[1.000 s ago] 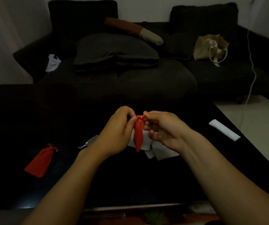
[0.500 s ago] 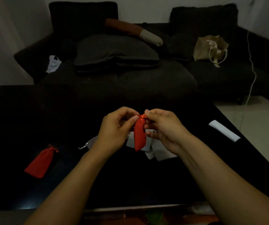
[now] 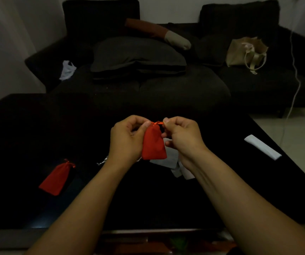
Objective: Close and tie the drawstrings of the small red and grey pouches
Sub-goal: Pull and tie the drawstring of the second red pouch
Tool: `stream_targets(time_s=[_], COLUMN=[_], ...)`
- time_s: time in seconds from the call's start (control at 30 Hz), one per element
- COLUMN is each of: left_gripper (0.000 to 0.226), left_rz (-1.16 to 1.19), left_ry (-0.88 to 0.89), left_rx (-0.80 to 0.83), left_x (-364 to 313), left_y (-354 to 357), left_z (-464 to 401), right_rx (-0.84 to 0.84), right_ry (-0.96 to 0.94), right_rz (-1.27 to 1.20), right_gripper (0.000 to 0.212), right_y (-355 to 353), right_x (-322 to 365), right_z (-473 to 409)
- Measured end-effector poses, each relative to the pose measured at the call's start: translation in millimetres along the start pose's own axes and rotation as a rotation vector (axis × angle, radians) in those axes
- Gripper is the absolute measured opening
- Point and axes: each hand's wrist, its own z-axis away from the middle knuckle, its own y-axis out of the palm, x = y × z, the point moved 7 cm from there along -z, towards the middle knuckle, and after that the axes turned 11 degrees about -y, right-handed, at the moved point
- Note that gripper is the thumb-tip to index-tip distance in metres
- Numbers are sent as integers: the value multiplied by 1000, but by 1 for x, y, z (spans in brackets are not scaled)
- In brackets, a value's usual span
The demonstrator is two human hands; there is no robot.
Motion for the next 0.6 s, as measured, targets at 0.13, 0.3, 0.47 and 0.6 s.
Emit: stream_targets(time_s=[0.13,0.3,0.47,0.6], left_gripper=[24,51,52,53], left_rz=[279,27,-565,-909], left_ry=[-389,-420,-365,-466], left_rx=[213,270,-141,-146], left_x=[22,48,78,96], left_y=[-1,-37,-121,-150], left_z=[3,-2,-13,-8], right_rx=[24,238,632,879], right_ry=[26,61,-272,-338], right_rz=[2,-91,535,887], right_gripper=[26,27,36,49], right_y=[23,77,115,135], right_x=[-16,-35,-57,-92], right_z=[-3,0,2,22])
